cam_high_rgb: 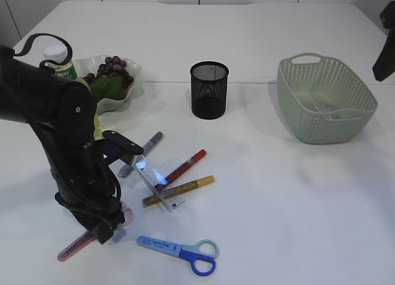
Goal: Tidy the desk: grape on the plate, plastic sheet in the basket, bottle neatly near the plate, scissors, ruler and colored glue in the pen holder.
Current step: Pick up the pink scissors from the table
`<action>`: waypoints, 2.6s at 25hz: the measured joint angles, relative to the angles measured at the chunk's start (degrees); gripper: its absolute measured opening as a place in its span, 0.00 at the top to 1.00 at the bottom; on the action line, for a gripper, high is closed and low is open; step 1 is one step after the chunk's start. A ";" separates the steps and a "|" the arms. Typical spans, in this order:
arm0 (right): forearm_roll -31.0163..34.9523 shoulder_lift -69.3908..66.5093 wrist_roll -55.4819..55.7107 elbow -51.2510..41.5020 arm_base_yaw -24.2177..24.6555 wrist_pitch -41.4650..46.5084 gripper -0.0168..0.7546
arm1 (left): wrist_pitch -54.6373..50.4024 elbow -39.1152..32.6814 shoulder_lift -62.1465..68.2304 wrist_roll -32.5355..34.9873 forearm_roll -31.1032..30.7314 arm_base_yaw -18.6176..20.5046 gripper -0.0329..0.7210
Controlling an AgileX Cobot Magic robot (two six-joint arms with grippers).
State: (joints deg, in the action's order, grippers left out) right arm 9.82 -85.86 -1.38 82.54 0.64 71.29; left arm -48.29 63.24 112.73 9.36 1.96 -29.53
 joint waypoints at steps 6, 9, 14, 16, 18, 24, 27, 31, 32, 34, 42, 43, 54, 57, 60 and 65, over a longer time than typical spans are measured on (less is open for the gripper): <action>0.00 0.00 0.00 0.00 0.00 0.00 0.36 | 0.46 0.00 0.28 0.00 0.10 0.00 0.42; 0.00 0.00 0.00 0.00 0.00 0.00 0.36 | 0.59 0.00 0.28 0.00 0.10 0.00 0.42; 0.00 0.00 0.00 0.00 0.00 0.00 0.36 | 0.63 0.00 0.34 0.00 0.10 0.00 0.42; 0.00 0.00 0.00 0.00 0.00 0.00 0.36 | 0.63 0.00 0.34 0.00 0.10 0.00 0.42; 0.00 0.00 0.00 0.00 0.00 0.00 0.36 | 0.63 0.00 0.42 0.00 0.12 0.00 0.42; 0.00 0.00 0.00 0.00 0.00 0.00 0.36 | 0.72 0.00 0.42 0.00 0.22 0.00 0.42; 0.00 0.00 0.00 0.00 0.00 0.00 0.36 | 0.72 0.00 0.42 0.00 0.22 0.00 0.43; 0.00 0.00 0.00 0.00 0.00 0.00 0.36 | 0.72 0.00 0.42 0.00 0.22 0.00 0.43; 0.00 0.00 0.00 0.00 0.00 0.00 0.36 | 0.72 0.00 0.42 0.00 0.22 0.00 0.43; 0.00 0.00 0.00 0.00 0.00 0.00 0.36 | 0.72 0.00 0.42 0.00 0.22 0.00 0.43; 0.00 0.00 0.00 0.00 0.00 0.00 0.36 | 0.72 0.00 0.42 0.00 0.22 0.00 0.43; 0.00 0.00 0.00 0.00 0.00 0.00 0.36 | 0.72 0.00 0.42 0.00 0.22 0.00 0.43; 0.00 0.00 0.00 0.00 0.00 0.00 0.36 | 0.72 0.00 0.42 0.00 0.33 0.00 0.43; 0.00 0.00 0.00 0.00 0.00 0.00 0.36 | 0.72 0.00 0.42 0.00 0.33 0.00 0.44; 0.00 0.00 0.00 0.00 0.00 0.00 0.36 | 0.72 0.00 0.42 0.00 0.33 0.00 0.44; 0.00 0.00 0.00 0.00 0.00 0.00 0.36 | 0.72 0.00 1.08 0.00 0.71 0.00 0.44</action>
State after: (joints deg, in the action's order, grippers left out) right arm 9.82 -85.86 -1.38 82.54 0.64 71.29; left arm -47.57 63.24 113.81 9.36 2.67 -29.53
